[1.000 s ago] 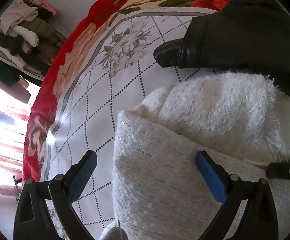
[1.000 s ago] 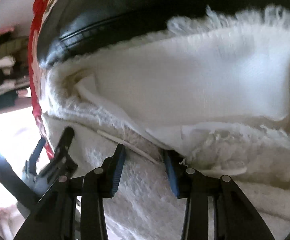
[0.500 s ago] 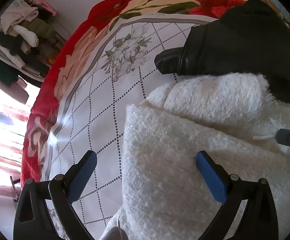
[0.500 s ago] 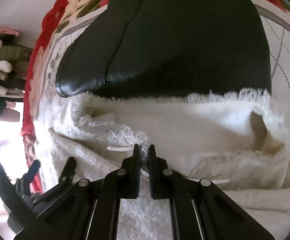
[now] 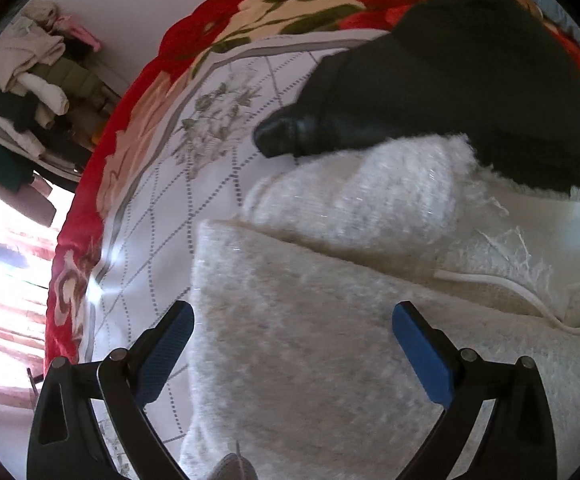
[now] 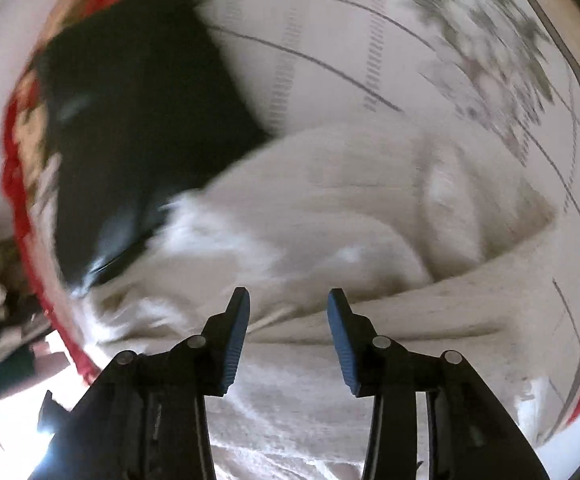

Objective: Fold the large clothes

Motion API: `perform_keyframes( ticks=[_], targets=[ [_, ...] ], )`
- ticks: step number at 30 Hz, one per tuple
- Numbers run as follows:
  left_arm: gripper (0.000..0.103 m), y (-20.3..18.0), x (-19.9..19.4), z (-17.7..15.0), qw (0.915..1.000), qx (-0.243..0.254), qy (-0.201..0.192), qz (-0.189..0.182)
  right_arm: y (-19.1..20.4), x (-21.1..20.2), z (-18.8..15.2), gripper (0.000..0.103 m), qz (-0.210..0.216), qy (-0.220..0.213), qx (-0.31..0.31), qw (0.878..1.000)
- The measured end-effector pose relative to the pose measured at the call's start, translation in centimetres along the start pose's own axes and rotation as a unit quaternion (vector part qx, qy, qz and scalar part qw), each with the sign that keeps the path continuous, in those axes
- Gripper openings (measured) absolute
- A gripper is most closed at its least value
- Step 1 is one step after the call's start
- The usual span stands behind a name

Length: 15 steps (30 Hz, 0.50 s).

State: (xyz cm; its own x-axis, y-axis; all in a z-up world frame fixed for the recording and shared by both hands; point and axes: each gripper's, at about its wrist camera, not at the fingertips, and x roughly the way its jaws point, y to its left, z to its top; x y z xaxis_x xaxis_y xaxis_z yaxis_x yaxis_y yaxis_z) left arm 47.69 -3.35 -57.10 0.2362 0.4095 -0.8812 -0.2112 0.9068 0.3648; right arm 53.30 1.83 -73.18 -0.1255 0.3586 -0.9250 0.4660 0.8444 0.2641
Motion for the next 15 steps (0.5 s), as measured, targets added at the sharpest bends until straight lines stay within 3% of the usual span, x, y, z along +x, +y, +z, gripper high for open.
perform_keyframes(
  ticks=[5, 7, 8, 9, 10, 11, 15],
  targets=[
    [0.102, -0.9, 0.9, -0.2, 0.9999, 0.009, 0.002, 0.006, 1.2, 3.0, 1.1, 0.055, -0.014, 0.004, 0.032, 0.999],
    [0.102, -1.0, 1.0, -0.4, 0.9999, 0.013, 0.001, 0.006, 1.5, 5.1, 1.4, 0.055, -0.032, 0.029, 0.047, 0.998],
    [0.102, -1.0, 1.1, -0.3, 0.9999, 0.014, 0.001, 0.006, 1.4, 6.2, 1.3, 0.052, -0.044, 0.038, 0.063, 0.996],
    [0.102, -1.0, 1.1, -0.4, 0.9999, 0.016, 0.0, 0.005, 1.2, 5.9, 1.1, 0.045, -0.049, 0.013, 0.085, 0.995],
    [0.102, -1.0, 1.1, -0.4, 0.9998, 0.019, -0.002, 0.004, 1.3, 5.8, 0.9, 0.024, -0.063, 0.005, 0.096, 0.993],
    [0.102, -1.0, 1.1, -0.4, 0.9998, 0.022, -0.002, 0.003, 1.9, 5.6, 0.9, 0.013, -0.067, -0.001, 0.089, 0.994],
    [0.102, -1.1, 1.4, -0.3, 0.9995, 0.033, -0.002, -0.003, 3.4, 4.2, -0.4, 0.01, -0.064, -0.042, 0.074, 0.994]
  ],
)
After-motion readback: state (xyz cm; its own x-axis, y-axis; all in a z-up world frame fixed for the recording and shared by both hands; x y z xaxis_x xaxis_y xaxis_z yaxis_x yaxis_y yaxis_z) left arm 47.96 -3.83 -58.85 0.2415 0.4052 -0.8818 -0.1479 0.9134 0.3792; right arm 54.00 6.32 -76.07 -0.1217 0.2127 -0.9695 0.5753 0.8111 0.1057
